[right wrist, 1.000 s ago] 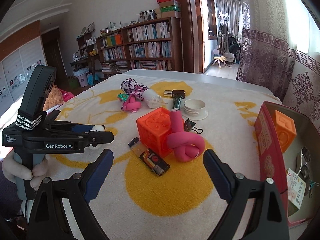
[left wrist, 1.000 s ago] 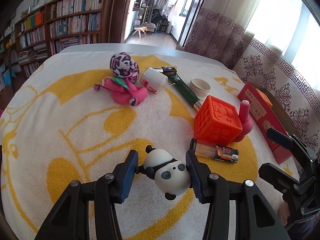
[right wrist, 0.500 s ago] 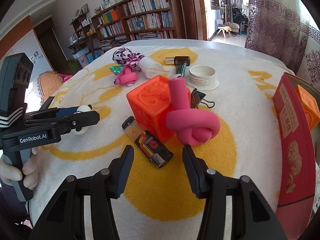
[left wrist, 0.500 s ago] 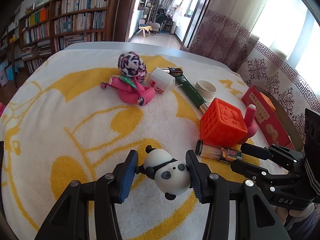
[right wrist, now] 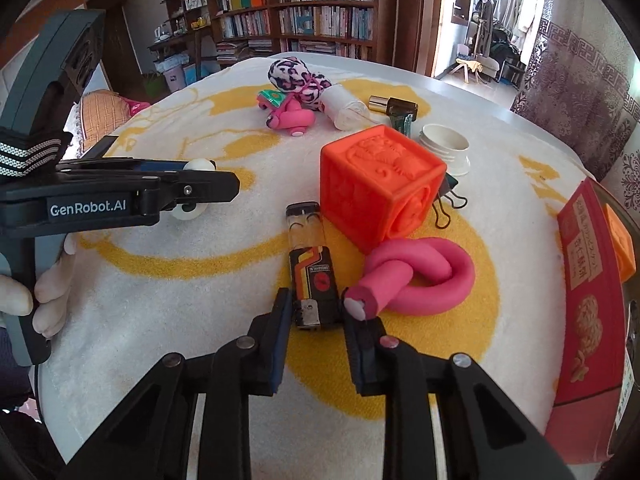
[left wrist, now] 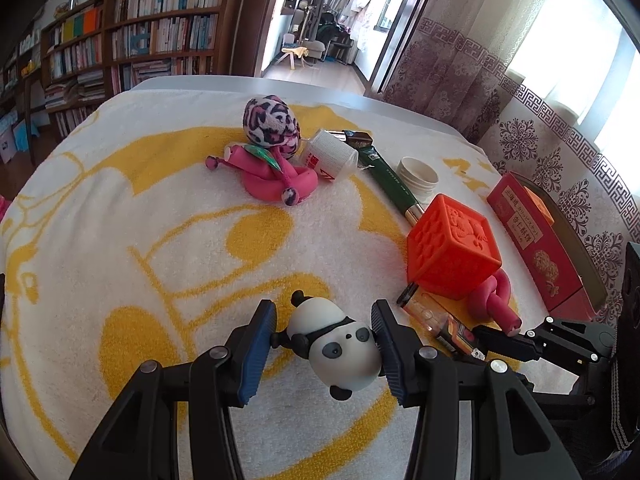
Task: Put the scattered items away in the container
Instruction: 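Grasp the lighter with the right gripper while the left holds the panda, then carry the lighter over the red tin with the right gripper while the left carries the panda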
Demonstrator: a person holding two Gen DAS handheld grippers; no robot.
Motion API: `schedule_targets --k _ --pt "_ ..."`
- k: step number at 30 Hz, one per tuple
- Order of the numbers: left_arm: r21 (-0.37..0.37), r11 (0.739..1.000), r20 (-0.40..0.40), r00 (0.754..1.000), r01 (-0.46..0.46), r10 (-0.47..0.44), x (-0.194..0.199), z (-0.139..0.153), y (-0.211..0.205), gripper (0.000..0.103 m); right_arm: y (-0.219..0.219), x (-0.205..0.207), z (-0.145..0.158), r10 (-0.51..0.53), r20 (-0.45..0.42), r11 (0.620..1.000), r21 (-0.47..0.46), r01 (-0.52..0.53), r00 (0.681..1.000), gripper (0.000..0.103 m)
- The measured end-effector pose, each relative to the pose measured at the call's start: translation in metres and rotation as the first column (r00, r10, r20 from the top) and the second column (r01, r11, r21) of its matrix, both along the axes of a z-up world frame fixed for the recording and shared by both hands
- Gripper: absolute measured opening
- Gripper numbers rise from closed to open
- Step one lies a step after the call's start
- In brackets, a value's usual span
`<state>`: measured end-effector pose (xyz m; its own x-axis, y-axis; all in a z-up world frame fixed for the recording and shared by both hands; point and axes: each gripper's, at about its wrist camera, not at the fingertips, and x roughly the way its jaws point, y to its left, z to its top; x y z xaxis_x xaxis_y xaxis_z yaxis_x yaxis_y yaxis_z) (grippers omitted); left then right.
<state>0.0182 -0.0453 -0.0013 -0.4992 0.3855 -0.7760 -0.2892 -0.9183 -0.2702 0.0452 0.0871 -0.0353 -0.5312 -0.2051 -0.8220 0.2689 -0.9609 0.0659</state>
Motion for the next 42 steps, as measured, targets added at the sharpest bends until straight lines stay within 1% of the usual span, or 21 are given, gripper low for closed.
schedule_targets --k 2,4,7,9,12,14,15,16,18,22,27,30,32,37,42 --pt "0.002 1.0 -0.001 1.0 -0.001 0.001 0.0 0.0 0.0 0.051 -0.002 0.006 0.001 0.002 0.014 1.0 -0.016 -0.002 1.0 0.028" --pt "0.002 1.0 -0.004 1.0 0.003 -0.003 0.001 0.001 0.0 0.051 -0.004 0.008 0.002 -0.007 0.014 1.0 -0.01 0.007 1.0 0.028" --pt "-0.002 1.0 -0.009 1.0 0.008 -0.008 0.002 0.002 0.001 0.051 -0.006 0.0 0.001 -0.02 0.013 1.0 -0.014 0.02 1.0 0.032" --pt "-0.001 1.0 -0.007 1.0 0.004 -0.004 0.001 0.001 0.0 0.051 -0.009 -0.006 0.001 -0.027 0.011 0.999 -0.016 0.028 1.0 0.032" --pt "0.005 1.0 -0.003 1.0 -0.003 0.003 0.0 0.001 -0.003 0.051 -0.016 -0.006 -0.001 -0.03 -0.009 0.999 0.025 0.031 0.999 0.032" --pt "0.009 1.0 -0.001 1.0 -0.004 0.004 0.0 0.001 -0.004 0.051 -0.018 -0.002 -0.001 -0.029 -0.016 0.999 0.03 0.029 0.999 0.028" --pt "0.012 1.0 -0.001 1.0 -0.002 0.002 0.0 0.001 -0.004 0.051 -0.016 0.0 0.0 -0.032 -0.015 0.999 0.012 0.032 0.999 0.025" --pt "0.013 1.0 -0.003 1.0 0.0 0.0 0.001 0.002 -0.003 0.051 -0.012 0.002 0.001 -0.038 -0.011 0.999 -0.018 0.038 0.999 0.025" --pt "0.012 1.0 -0.008 1.0 0.005 -0.005 0.002 0.003 -0.002 0.051 -0.002 0.007 0.003 -0.057 -0.001 0.993 -0.103 0.056 0.998 0.025" --pt "0.008 1.0 -0.006 1.0 0.005 -0.004 0.001 0.002 -0.001 0.051 0.019 0.021 0.015 -0.109 -0.019 0.966 -0.239 0.101 0.994 0.025" --pt "0.002 1.0 -0.006 1.0 0.006 -0.006 0.001 0.001 -0.001 0.051 0.046 0.042 0.033 -0.199 -0.079 0.945 -0.278 0.17 0.977 0.025" --pt "-0.006 1.0 -0.002 1.0 0.015 -0.015 0.001 0.0 0.002 0.051 0.069 0.054 0.044 -0.27 -0.112 0.929 -0.289 0.229 0.956 0.025" --pt "-0.01 1.0 -0.002 1.0 0.023 -0.023 0.002 -0.001 0.005 0.051 0.087 0.063 0.052 -0.327 -0.137 0.915 -0.295 0.276 0.935 0.025" --pt "-0.004 1.0 0.003 1.0 0.029 -0.029 0.006 0.003 0.012 0.051 0.134 0.084 0.068 -0.469 -0.175 0.864 -0.296 0.408 0.866 0.025" --pt "-0.012 0.998 -0.014 0.997 0.069 -0.07 0.015 0.012 0.032 0.051 0.169 0.101 0.071 -0.57 -0.198 0.813 -0.275 0.513 0.797 0.025"
